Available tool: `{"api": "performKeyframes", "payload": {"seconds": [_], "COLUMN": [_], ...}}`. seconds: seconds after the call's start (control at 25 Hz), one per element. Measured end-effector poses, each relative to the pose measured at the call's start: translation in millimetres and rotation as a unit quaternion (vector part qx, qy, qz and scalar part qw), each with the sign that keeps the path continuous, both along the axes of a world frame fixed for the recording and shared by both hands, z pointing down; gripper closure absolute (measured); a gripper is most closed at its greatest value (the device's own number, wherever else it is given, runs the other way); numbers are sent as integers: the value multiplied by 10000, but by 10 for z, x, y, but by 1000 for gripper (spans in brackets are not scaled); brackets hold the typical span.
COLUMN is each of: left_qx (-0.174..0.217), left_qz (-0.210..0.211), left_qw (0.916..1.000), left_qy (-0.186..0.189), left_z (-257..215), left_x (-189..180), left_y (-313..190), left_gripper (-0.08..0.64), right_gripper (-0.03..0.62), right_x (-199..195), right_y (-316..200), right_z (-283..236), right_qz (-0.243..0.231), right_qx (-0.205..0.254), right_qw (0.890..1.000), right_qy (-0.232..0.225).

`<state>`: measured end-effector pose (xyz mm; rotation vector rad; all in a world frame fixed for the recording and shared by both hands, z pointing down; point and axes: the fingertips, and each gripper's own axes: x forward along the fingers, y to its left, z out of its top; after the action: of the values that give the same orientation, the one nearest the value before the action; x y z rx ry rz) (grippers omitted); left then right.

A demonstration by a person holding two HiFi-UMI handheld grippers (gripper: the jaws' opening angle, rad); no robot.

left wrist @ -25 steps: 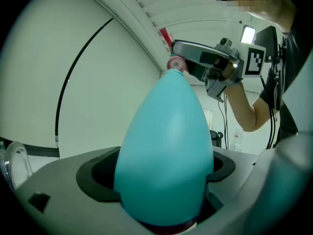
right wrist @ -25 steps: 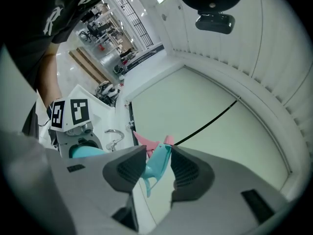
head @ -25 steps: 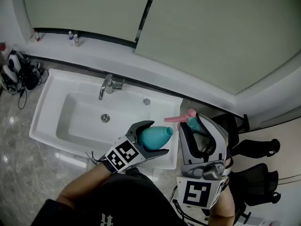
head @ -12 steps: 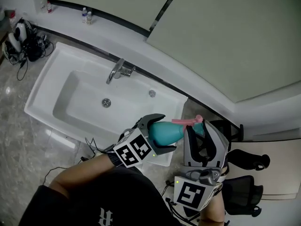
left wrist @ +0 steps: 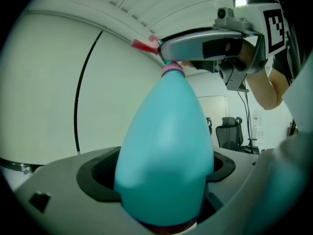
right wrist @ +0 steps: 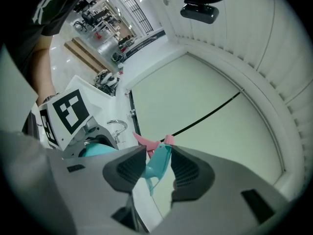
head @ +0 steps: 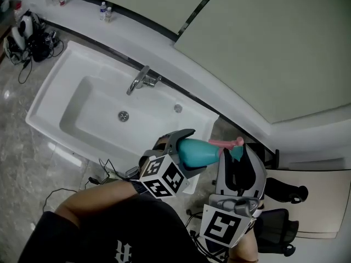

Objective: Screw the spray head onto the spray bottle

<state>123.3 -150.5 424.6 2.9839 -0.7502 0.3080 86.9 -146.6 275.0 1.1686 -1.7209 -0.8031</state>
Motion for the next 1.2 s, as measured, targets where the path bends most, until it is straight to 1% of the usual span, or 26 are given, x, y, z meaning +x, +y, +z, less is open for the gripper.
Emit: {"api": "performKeyframes", "payload": {"seconds": [0.12, 0.24, 0.32, 0.44, 0.52, 0.6, 0.76, 0.92, 1.08, 1.2], "left_qx": [-17, 97, 232, 425, 490, 525, 564, 525, 524, 579], "left_qz": [28, 120, 178, 251, 287, 315, 341, 405, 479, 493], "left_qw": [9999, 9994, 9990, 9981, 9976, 9973, 9967, 9958, 9949, 9945], "left_qy": [145, 295, 336, 362, 389, 417, 466, 624, 720, 719], "left_z": [9, -47, -94, -153, -192, -229, -272, -349, -376, -408], "left_x": [7, 21, 39, 71, 79, 80, 59, 46, 60, 52], "left_y": [-11, -3, -1, 6, 12, 5, -10, 14, 41, 49], "left_gripper": [94, 94, 94, 94, 94, 94, 94, 94, 94, 94], "right_gripper": [434, 434, 434, 434, 434, 434, 434, 434, 434, 434], "right_x": [-48, -65, -65, -69, -66, -51, -15, 1, 22, 3], "right_y": [9, 43, 74, 114, 144, 168, 221, 250, 261, 274], "right_z": [-10, -47, -64, -96, -133, -160, -177, -251, -309, -397], "right_qz": [48, -17, -37, -75, -116, -170, -196, -179, -135, -297], "right_qx": [46, -98, -200, -228, -248, -364, -674, -833, -885, -943], "right_qw": [10000, 9999, 9997, 9997, 9996, 9991, 9964, 9931, 9859, 9764], "right_qy": [-57, -130, -138, -56, -33, -98, -474, -800, -1415, -1922]}}
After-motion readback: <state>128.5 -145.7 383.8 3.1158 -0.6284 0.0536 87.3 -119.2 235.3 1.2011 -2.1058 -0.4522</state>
